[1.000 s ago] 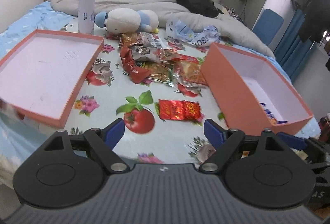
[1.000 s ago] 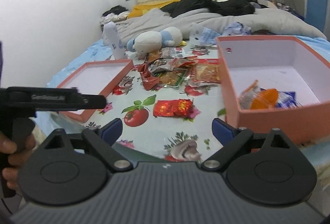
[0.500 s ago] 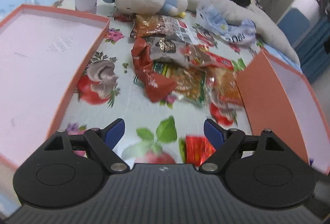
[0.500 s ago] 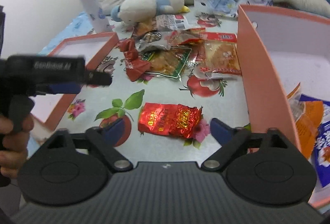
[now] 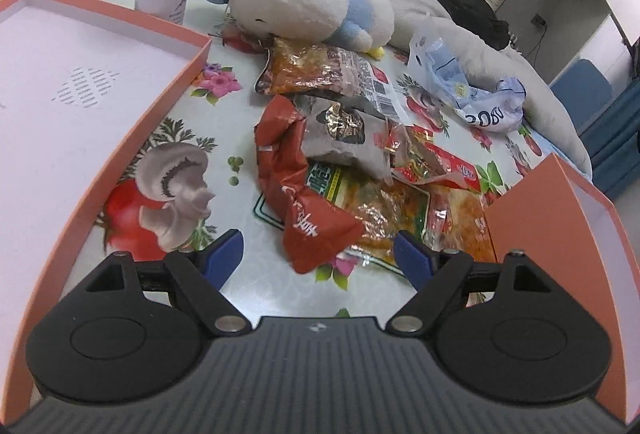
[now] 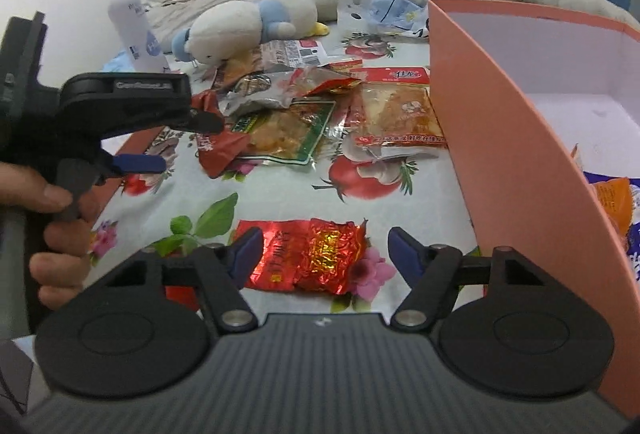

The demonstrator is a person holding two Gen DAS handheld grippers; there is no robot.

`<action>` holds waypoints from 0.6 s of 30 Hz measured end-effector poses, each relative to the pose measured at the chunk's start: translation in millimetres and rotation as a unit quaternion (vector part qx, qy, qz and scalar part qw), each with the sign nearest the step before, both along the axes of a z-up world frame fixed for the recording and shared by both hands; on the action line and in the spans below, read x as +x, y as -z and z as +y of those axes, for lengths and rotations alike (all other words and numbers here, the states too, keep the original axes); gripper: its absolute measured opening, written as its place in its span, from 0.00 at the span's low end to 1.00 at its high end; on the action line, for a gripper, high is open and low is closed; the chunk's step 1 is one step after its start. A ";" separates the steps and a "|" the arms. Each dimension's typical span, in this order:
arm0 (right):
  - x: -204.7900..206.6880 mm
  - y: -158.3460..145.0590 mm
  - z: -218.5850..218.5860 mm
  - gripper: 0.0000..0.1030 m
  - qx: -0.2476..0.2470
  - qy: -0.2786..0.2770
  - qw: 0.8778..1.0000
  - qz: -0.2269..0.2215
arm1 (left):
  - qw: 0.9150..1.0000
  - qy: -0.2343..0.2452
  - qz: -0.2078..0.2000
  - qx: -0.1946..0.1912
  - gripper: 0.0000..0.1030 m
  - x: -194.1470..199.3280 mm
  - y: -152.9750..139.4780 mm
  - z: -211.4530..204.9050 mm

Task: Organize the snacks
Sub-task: 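Grasp the red wrapper bag with the left tool while the right tool grasps the red foil candy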

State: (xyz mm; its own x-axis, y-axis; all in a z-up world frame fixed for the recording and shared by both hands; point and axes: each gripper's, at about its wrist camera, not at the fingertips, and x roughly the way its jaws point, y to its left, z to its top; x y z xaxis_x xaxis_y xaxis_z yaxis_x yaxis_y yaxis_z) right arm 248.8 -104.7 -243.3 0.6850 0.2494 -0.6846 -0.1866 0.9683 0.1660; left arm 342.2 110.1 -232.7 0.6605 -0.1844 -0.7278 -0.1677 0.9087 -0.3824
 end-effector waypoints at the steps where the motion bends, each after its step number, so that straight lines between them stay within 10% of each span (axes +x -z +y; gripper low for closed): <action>1: 1.5 2.4 0.5 0.68 -0.002 0.001 1.000 0.001 | 1.000 -0.002 0.000 0.003 0.83 3.1 2.1 -1.1; 18: 28.8 19.3 12.9 0.38 -0.008 0.005 0.999 0.040 | 0.999 -0.039 0.005 0.021 0.45 46.7 23.2 2.4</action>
State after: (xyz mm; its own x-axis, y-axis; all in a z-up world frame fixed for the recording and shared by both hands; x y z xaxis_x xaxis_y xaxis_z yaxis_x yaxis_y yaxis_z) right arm 277.6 -91.8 -262.7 0.6301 0.2304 -0.7416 -0.1629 0.9729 0.1639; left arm 388.9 112.5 -255.9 0.6644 -0.1019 -0.7404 -0.2421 0.9079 -0.3422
